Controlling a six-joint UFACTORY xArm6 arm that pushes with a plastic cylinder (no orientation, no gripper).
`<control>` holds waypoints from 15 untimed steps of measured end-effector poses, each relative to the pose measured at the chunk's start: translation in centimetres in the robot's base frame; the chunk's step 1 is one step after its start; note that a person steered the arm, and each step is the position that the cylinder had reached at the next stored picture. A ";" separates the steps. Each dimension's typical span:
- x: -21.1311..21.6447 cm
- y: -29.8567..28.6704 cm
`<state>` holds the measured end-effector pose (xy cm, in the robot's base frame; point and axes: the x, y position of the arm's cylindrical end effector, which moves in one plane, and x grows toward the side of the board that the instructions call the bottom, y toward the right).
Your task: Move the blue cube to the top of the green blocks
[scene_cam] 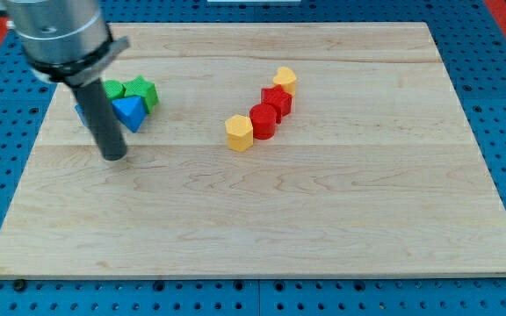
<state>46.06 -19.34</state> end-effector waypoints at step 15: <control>-14.7 -10.9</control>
<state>31.31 -30.21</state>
